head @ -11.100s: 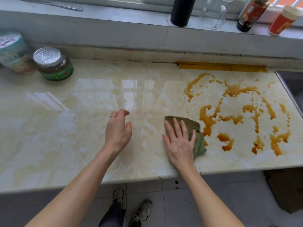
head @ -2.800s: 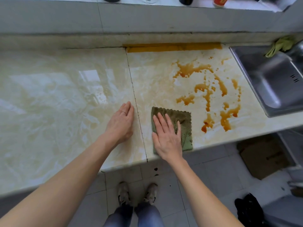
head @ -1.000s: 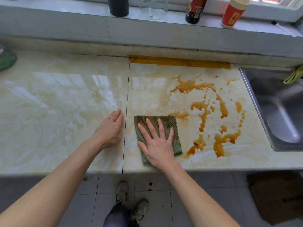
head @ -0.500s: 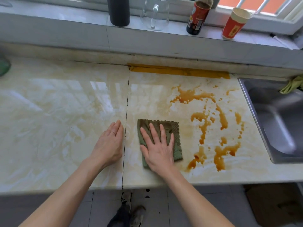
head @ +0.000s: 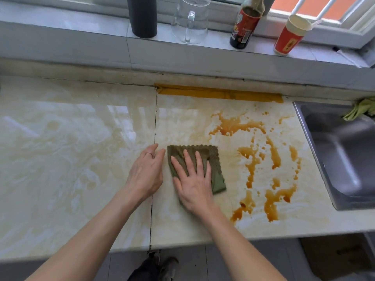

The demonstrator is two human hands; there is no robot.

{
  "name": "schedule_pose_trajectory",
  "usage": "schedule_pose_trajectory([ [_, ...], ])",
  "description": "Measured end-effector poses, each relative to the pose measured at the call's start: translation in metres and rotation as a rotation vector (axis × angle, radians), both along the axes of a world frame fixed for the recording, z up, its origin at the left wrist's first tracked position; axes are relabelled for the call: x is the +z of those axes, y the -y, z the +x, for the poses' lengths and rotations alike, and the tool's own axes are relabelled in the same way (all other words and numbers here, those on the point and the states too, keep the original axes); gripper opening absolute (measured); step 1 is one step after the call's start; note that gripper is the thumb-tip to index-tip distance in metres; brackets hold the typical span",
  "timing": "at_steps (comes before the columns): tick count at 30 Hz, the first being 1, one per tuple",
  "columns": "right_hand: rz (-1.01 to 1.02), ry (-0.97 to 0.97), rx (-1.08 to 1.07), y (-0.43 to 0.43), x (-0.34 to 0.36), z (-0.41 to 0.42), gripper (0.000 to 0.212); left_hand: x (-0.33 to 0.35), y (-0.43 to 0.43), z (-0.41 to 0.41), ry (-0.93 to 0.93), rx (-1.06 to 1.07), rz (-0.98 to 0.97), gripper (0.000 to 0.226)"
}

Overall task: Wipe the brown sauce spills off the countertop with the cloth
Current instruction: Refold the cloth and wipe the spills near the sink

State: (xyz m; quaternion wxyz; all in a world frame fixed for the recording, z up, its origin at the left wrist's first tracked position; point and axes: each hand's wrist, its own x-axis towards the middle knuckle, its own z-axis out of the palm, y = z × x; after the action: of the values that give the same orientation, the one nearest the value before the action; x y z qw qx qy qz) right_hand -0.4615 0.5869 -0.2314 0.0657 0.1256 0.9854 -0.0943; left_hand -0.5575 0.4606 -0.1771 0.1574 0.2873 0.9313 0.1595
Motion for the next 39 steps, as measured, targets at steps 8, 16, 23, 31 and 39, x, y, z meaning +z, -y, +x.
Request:
schedule_pose_trajectory([
  [8, -0.068, 0.043, -0.392, -0.051, 0.009, -0.003, 0.063, -0.002, -0.02, -0.014, 0.031, -0.045, 0.004, 0.053],
  [16, -0.034, -0.028, -0.049, -0.039, 0.001, -0.015, 0.054, -0.008, -0.028, -0.022, 0.013, -0.112, 0.008, 0.056],
  [23, -0.054, 0.002, -0.376, -0.066, 0.007, -0.019, 0.056, -0.008, -0.037, -0.03, 0.032, -0.121, 0.016, 0.059],
  [31, -0.033, 0.005, -0.206, -0.089, 0.01, -0.059, 0.053, -0.013, -0.055, -0.046, -0.009, -0.175, -0.112, 0.071],
  [39, -0.04, 0.012, -0.223, -0.063, 0.017, -0.069, 0.055, -0.009, -0.071, -0.056, -0.004, -0.171, -0.13, 0.079],
])
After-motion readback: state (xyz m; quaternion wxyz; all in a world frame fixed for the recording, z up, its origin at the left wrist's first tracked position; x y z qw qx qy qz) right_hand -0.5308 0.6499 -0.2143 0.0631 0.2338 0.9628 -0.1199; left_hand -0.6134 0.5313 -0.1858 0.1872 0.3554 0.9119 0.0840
